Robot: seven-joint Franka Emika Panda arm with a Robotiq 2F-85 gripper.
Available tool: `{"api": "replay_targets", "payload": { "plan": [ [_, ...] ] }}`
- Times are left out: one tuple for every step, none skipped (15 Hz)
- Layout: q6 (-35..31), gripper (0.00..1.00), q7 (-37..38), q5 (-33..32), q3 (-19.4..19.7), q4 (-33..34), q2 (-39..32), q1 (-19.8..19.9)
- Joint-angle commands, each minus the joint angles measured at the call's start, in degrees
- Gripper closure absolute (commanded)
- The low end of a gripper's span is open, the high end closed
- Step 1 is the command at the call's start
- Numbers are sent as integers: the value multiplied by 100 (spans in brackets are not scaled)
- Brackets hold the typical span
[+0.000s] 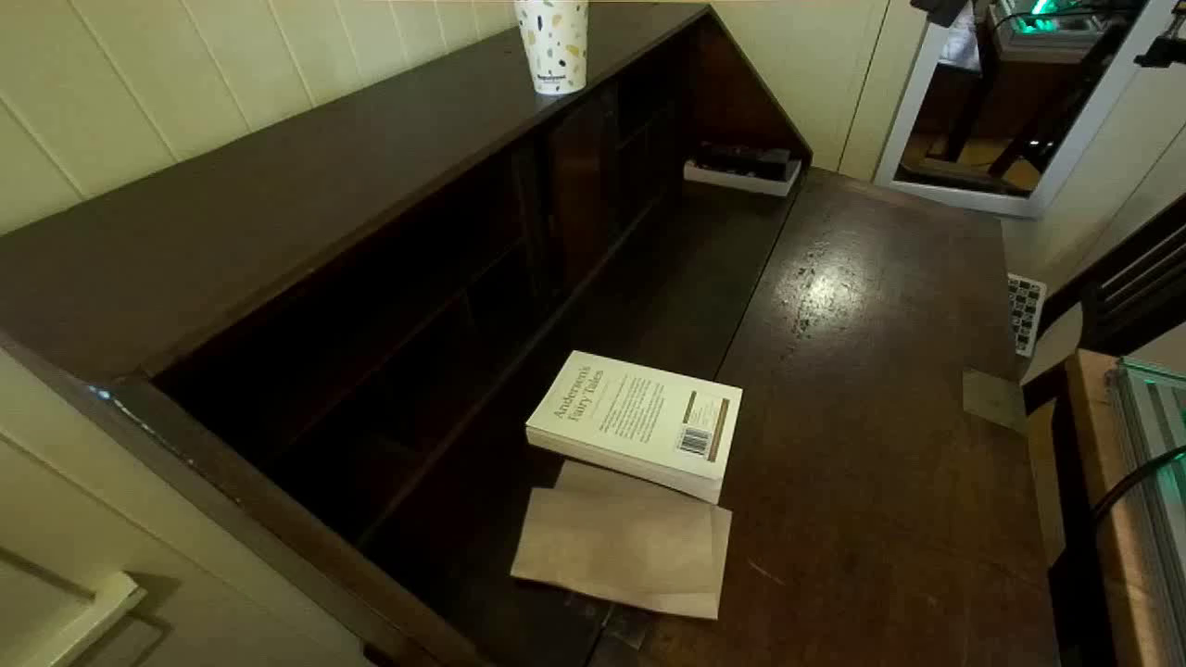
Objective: Take the marker out of the coffee cup then place the coffee cup upside down.
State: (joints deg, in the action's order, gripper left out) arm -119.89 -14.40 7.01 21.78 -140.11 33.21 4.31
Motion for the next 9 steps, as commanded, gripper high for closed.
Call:
{"api": "replay_targets", "payload": {
  "plan": [
    [29,0,-90,112,-147,18,-43,176],
    [29,0,-90,112,-147,18,-43,176],
    [29,0,-90,112,-147,18,-43,176],
    [30,0,-90,112,-147,18,-43,176],
    [30,0,-90,112,-147,18,-43,176],
    [29,0,-90,112,-147,18,-43,176],
    [-177,0,96,126,-188,72,-143,232],
    [-252,0,230,257,-155,267,-331,222],
    [-433,0,322,343,-160,392,-454,225]
  ]
}}
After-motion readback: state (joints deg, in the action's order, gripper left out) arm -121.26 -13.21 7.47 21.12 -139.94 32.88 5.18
